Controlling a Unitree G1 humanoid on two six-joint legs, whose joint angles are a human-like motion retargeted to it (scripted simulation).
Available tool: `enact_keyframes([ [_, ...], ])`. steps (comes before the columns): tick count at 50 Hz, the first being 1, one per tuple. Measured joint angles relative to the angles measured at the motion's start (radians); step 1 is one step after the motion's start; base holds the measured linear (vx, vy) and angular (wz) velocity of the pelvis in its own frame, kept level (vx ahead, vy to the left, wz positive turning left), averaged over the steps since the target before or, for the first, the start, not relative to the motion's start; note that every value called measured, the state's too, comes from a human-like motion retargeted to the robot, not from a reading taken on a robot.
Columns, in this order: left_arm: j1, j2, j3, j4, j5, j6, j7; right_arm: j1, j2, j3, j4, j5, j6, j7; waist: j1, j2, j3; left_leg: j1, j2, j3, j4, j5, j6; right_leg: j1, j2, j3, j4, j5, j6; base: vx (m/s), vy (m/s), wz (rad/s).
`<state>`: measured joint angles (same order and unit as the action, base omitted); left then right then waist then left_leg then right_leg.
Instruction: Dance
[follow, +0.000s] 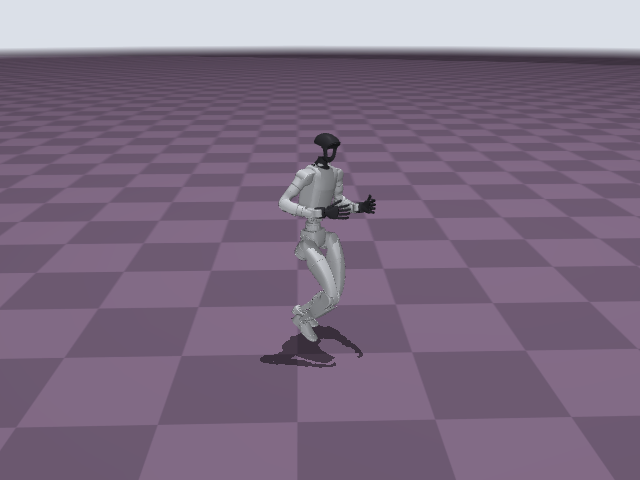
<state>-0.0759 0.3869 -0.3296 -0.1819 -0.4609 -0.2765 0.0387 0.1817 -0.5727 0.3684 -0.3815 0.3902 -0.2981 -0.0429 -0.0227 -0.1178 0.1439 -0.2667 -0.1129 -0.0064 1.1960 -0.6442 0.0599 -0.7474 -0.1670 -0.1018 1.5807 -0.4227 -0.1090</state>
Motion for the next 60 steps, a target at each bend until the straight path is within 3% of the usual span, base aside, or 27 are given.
enact_keyframes([
  [5,-0.031,-0.037,-0.087,0.053,-0.032,-0.035,0.016,0.137,0.036,-0.09,-0.041,0.061,-0.031,-0.086,-0.081,0.084,-0.041,0.002,0.091,-0.061,0.018,0.214,-0.093,0.005,0.218,0.082,-0.31,0.144,0.108,0.3,-0.12,0.41],
  [8,-0.031,-0.043,-0.111,0.075,-0.033,-0.031,0.025,0.151,0.056,-0.118,-0.053,0.06,-0.038,-0.133,-0.086,0.125,-0.043,0.015,0.148,-0.073,0.077,0.221,-0.096,0.044,0.304,0.122,-0.4,0.198,0.143,0.26,-0.13,0.4],
  [10,-0.021,-0.044,-0.112,0.087,-0.025,-0.024,0.035,0.135,0.066,-0.129,-0.052,0.042,-0.039,-0.164,-0.078,0.14,-0.041,0.032,0.185,-0.069,0.135,0.179,-0.081,0.076,0.327,0.123,-0.398,0.163,0.136,0.24,-0.14,0.3],
  [15,0.038,-0.039,-0.078,0.143,0.044,-0.003,0.085,0.003,0.071,-0.126,0.02,-0.073,-0.006,-0.237,-0.024,0.151,-0.009,0.086,0.272,-0.036,0.31,0.105,-0.048,0.13,0.338,0.078,-0.3,-0.133,0.043,0.18,-0.13,0.16],
  [20,0.159,-0.021,-0.036,0.186,0.101,-0.004,0.127,-0.118,0.066,-0.089,0.137,-0.174,0.008,-0.276,0.03,0.169,0.034,0.13,0.258,-0.022,0.336,0.094,-0.041,0.173,0.325,0.038,-0.282,-0.181,0.03,0.07,-0.07,0.12],
  [27,0.424,0.06,0.019,0.171,0.185,-0.013,0.149,-0.009,0.034,-0.107,0.195,-0.262,-0.002,-0.314,0.077,0.179,0.037,0.189,0.111,-0.068,0.127,0.076,-0.051,0.19,0.301,0.033,-0.371,0.026,0.108,-0.08,-0.01,0.01],
  [36,0.659,0.148,0.107,0.165,0.314,-0.045,0.161,0.188,0.018,-0.183,0.263,-0.39,0.018,-0.346,0.081,0.121,0.091,0.261,0.041,-0.025,-0.204,-0.097,0.051,0.135,0.259,0.11,-0.457,0.256,0.214,-0.28,0.05,0.04],
  [40,0.691,0.163,0.117,0.192,0.371,-0.053,0.163,0.229,0.009,-0.168,0.33,-0.447,0.029,-0.339,0.084,0.079,0.109,0.248,0.003,0.002,-0.314,-0.117,0.073,0.082,0.238,0.169,-0.498,0.341,0.281,-0.33,0.08,-0.07],
  [50,0.646,0.155,-0.02,0.39,0.524,-0.054,0.148,0.184,-0.038,0.057,0.571,-0.555,0.022,-0.248,0.068,0.013,0.134,0.204,-0.066,0.022,-0.381,-0.109,0.072,0.137,0.091,0.135,-0.347,0.006,0.158,-0.19,0.03,-0.07],
  [60,0.522,0.003,-0.315,0.772,0.735,-0.079,0.108,0.106,0.029,0.36,0.843,-0.68,-0.021,-0.149,0.088,-0.009,0.168,0.243,-0.084,0.04,-0.427,-0.089,0.076,0.34,0.075,0.12,-0.408,-0.117,0.1,-0.04,-0.01,-0.06],
])
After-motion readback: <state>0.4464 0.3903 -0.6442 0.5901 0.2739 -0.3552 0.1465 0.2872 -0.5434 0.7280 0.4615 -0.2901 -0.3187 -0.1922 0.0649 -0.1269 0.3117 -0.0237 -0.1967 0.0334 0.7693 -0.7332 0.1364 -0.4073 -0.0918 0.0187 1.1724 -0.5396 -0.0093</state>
